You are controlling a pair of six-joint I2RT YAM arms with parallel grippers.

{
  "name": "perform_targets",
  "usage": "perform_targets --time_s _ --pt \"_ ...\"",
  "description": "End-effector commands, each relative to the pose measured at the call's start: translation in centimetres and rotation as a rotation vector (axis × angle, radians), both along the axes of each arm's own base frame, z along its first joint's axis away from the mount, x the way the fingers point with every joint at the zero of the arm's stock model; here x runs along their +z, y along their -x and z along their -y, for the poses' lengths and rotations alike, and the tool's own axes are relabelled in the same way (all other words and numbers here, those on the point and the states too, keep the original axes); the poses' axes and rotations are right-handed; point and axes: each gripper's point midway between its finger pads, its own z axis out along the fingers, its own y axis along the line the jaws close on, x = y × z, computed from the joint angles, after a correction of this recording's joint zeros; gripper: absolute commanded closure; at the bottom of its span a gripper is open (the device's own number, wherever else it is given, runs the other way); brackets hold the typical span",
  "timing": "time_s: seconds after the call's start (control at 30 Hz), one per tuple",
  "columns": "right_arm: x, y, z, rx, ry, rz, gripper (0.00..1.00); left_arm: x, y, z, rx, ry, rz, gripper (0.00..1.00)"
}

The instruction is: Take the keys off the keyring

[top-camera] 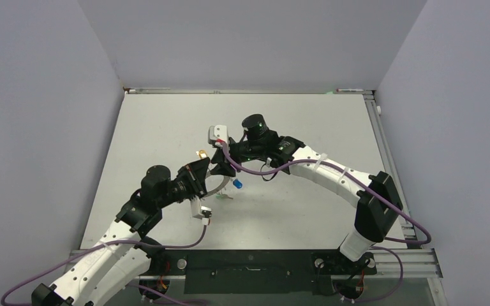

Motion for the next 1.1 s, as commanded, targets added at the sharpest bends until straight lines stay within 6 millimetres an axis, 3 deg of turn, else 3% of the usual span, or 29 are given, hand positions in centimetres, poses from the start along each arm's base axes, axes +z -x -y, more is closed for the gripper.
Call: perform_targets --time_s 0.0,0.4,0.67,0.83,1.07 --pt "1.2 -0.8 -0.9 -0.013 -0.042 0.038 0.64 5.2 0.4 0.7 -0.069 -0.086 0.268 1.0" --pt "1.1 0.3 -0.6 0.007 -0.046 -0.021 0.56 4.9 -0.5 0.1 -0.012 -0.083 0.237 1.0" --pt "1.3 0.3 -1.1 -0.037 -0.087 -0.097 0.64 4.6 -0.8 -0.2 0.012 -0.092 0.225 1.0" --pt "0.9 -0.4 -0.8 -0.068 -0.091 -0.088 0.64 4.7 -0.9 -0.3 0.021 -0.088 0.217 1.0" --pt "1.8 -1.9 0.5 -0.114 -0.122 -0.113 0.64 4.5 -1.3 -0.7 0.053 -0.087 0.187 1.0"
